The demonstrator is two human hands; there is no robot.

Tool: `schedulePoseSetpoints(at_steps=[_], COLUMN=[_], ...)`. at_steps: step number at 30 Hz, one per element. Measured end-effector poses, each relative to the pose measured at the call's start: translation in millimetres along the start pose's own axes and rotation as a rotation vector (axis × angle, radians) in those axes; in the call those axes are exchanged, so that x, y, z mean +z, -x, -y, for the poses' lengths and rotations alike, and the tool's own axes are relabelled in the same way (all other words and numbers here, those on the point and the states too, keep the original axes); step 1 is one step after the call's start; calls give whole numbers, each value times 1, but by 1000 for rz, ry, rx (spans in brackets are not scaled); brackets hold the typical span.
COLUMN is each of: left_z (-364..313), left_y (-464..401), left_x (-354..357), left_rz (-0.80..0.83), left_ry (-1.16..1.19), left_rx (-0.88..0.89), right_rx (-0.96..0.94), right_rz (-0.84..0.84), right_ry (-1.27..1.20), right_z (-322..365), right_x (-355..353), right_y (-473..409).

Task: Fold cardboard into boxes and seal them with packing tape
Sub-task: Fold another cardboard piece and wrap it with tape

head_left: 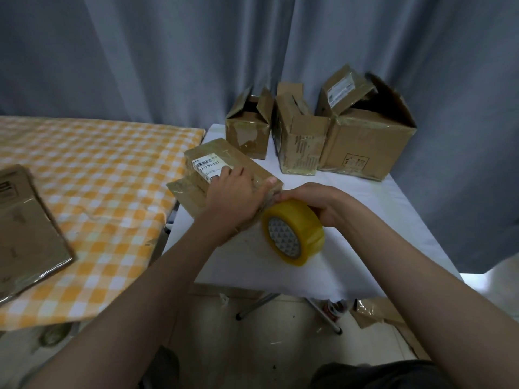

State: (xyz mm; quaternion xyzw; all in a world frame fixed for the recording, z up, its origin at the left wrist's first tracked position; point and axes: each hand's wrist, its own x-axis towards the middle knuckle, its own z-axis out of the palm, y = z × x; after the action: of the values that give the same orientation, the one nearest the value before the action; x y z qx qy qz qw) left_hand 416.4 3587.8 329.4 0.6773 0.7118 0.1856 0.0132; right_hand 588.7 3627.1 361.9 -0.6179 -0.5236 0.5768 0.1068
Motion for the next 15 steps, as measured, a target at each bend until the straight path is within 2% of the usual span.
schedulePoseSetpoints(at_steps=[3,9,15], left_z=[6,17,15], left_y=[-11,-18,-12], left_x=[4,14,17], left_rz=[-32,-48,-70], left_ry=[-98,-102,-166], left_rx=[66,84,115], right_rx=[7,-19,-161], right_rz=[-21,-93,-190], right_ry=[-21,24,-267], right_z=[2,4,-34], right_x=[1,4,-18], right_y=[1,5,20])
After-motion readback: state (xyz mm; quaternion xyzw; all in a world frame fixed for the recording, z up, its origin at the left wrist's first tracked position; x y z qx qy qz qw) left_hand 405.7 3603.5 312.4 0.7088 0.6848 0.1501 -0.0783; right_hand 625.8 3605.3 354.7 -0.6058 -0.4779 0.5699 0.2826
